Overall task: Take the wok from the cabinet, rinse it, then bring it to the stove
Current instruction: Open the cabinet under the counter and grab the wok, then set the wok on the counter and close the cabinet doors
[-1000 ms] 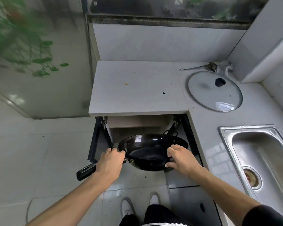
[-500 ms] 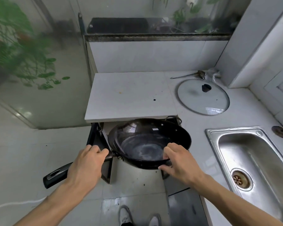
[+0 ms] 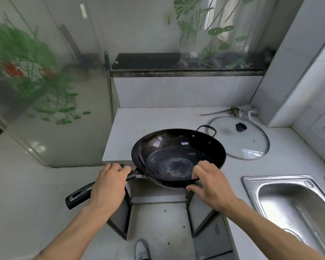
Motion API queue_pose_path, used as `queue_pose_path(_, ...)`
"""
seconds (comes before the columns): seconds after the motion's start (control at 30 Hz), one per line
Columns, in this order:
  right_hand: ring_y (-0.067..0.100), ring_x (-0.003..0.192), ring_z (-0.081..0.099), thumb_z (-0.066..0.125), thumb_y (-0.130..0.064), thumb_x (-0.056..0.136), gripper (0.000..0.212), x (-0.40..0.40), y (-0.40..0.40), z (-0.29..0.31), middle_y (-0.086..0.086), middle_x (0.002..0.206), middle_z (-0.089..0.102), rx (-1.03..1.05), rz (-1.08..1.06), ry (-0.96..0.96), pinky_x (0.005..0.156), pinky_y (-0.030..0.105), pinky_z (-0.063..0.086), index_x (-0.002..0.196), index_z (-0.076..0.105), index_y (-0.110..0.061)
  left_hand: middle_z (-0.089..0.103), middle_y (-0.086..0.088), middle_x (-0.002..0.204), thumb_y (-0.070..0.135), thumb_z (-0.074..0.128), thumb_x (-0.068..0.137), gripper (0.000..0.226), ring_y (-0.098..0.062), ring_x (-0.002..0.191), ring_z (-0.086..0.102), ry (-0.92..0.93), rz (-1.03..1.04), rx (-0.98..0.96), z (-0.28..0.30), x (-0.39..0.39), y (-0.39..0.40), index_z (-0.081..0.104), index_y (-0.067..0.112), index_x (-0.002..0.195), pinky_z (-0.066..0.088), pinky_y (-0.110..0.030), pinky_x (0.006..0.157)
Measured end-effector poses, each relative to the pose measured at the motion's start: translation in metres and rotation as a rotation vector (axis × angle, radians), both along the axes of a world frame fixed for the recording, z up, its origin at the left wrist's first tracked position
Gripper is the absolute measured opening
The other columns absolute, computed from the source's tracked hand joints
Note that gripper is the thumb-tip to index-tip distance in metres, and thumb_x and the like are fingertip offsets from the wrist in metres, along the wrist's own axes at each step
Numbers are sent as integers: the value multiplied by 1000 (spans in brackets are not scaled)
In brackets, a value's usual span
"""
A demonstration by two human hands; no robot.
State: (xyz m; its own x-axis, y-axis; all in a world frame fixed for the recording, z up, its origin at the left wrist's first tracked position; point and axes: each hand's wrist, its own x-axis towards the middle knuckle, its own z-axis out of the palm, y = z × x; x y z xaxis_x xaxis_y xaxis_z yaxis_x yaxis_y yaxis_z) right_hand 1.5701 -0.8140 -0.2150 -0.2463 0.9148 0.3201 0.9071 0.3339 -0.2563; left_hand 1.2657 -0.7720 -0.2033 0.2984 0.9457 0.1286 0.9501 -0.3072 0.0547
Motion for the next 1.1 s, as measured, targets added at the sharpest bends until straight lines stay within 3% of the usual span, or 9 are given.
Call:
queue_pose_path(0.17,10,70,37,84,-34,66,43,-9,54,-5,-10,80,43,21,-72,-19,59,24,34,79,44,-23,57,-3,72,-3,75,61,30,-27,68,51,-47,-35,8,-5,-4,66,62,15,81,48,-38,55)
queue_pose_path(0.37,13,72,40,80,-37,70,45,-26,126,-20,-13,84,38,-39,-174,-25,60,30,42,81,37,-29,58,-3,81,-5,67,67,32,-25,77,49,-45,-58,-3,-25,-12,154,59,19,87,45,-36,63)
queue_pose_path(0.57,10,71,36,84,-32,68,42,-41,170,-20,-13,82,39,-60,-221,-42,61,22,31,79,44,-24,56,-1,72,-5,69,62,33,-24,69,49,-16,-93,-43,-37,-22,212,60,20,80,46,-36,58)
queue_pose_path(0.73,11,70,37,84,-31,69,50,-42,206,-25,-12,80,40,-81,-235,-36,59,14,24,78,35,-29,58,2,75,0,75,62,34,-23,71,51,21,-86,-76,-43,-21,250,60,23,82,41,-32,60)
queue_pose_path(0.9,11,71,38,84,-34,70,43,-35,239,-34,-12,80,41,-91,-237,-39,63,22,31,77,43,-25,58,1,82,0,69,70,32,-22,77,50,1,-80,-66,-47,-15,279,59,24,89,40,-32,66)
queue_pose_path(1.1,9,68,36,86,-33,66,40,-24,280,-42,-13,78,41,-116,-220,-25,59,12,23,76,49,-22,55,0,66,-4,81,46,44,-23,61,48,86,-48,-66,-51,-4,313,59,21,75,37,-32,52)
